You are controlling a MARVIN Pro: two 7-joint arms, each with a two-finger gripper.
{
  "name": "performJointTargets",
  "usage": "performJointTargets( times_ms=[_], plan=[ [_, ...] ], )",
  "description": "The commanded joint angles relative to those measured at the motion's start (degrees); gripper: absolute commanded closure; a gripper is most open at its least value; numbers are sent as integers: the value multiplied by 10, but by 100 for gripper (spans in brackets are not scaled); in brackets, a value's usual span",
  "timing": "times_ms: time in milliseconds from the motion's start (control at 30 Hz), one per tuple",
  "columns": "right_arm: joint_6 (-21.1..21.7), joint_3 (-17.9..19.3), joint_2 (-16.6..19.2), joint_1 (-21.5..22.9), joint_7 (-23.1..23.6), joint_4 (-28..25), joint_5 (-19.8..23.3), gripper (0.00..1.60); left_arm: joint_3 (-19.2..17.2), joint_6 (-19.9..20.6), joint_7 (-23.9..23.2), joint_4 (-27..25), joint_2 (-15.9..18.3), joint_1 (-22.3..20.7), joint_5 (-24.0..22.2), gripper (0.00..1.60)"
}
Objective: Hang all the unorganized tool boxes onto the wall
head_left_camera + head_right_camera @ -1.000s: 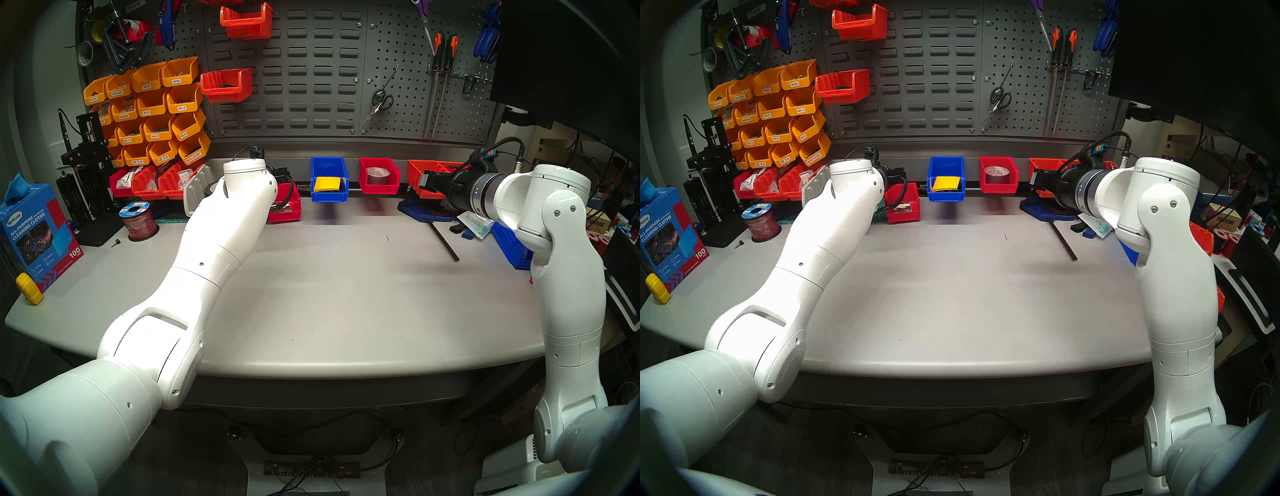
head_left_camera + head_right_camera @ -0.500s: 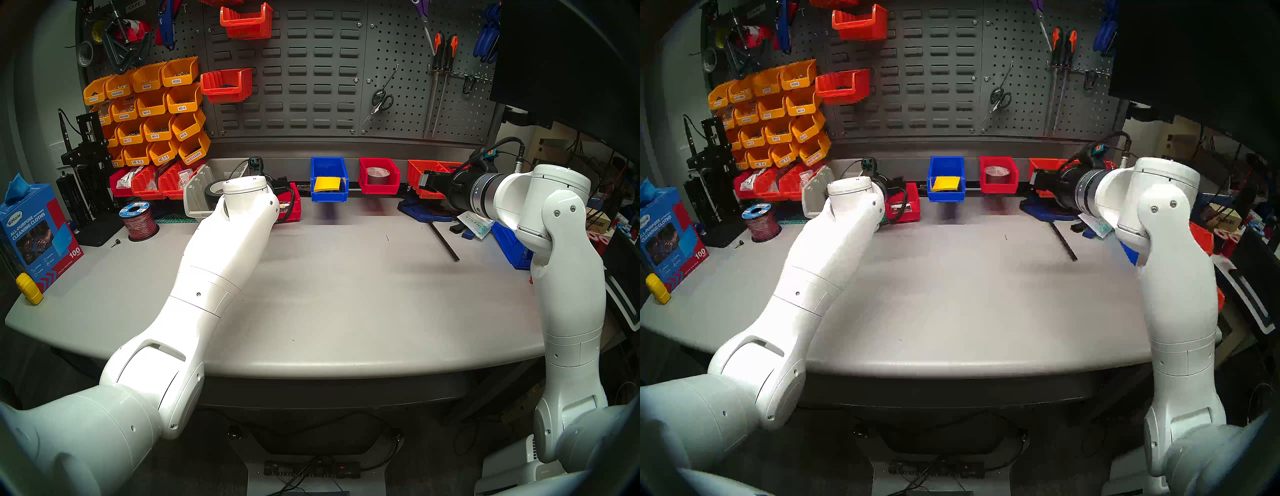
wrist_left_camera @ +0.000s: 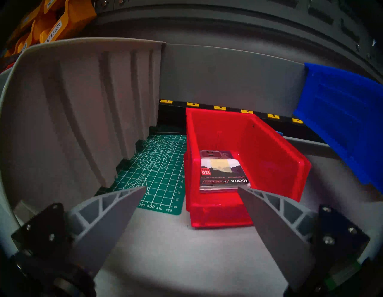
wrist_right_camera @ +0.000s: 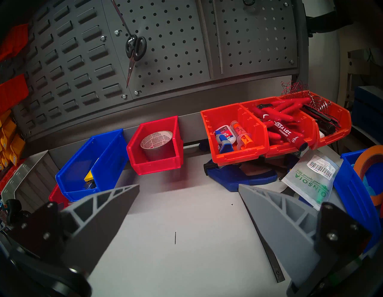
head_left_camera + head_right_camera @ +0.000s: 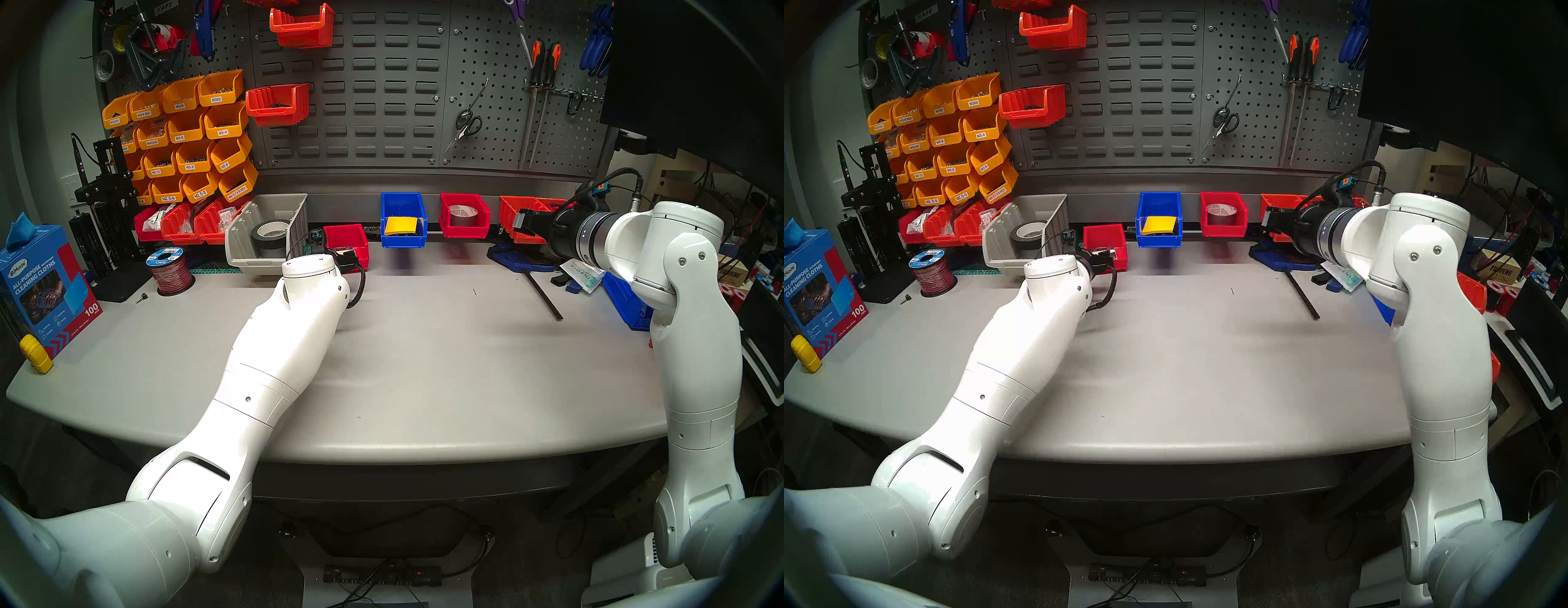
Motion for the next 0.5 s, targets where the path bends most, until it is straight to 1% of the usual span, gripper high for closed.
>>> performJointTargets(
  times_ms=[0,167,200,233,267,400,433,467],
  plan=[
    [-1,0,-1,7,-62,-5,0,0,17,-55,-3,10,11,-14,36,0],
    [-1,1,-1,6,-56,-5,-3,0,32,-92,-7,30,19,-21,57,0],
    [-1,2,0,5,-47,-4,-8,0,32,-94,-8,33,19,-22,56,0],
    [-1,0,-1,7,-64,-5,1,0,33,-99,-10,36,20,-24,58,0],
    [-1,1,-1,6,-56,-5,-3,0,33,-101,-11,39,20,-25,58,0],
    [-1,0,-1,7,-64,-5,1,0,35,-112,-16,47,22,-28,61,0],
    [-1,1,0,6,-55,-5,-3,0,35,-115,-17,50,22,-30,61,0],
    [-1,0,-1,7,-62,-5,0,0,36,-117,-18,54,22,-32,61,0]
  ],
)
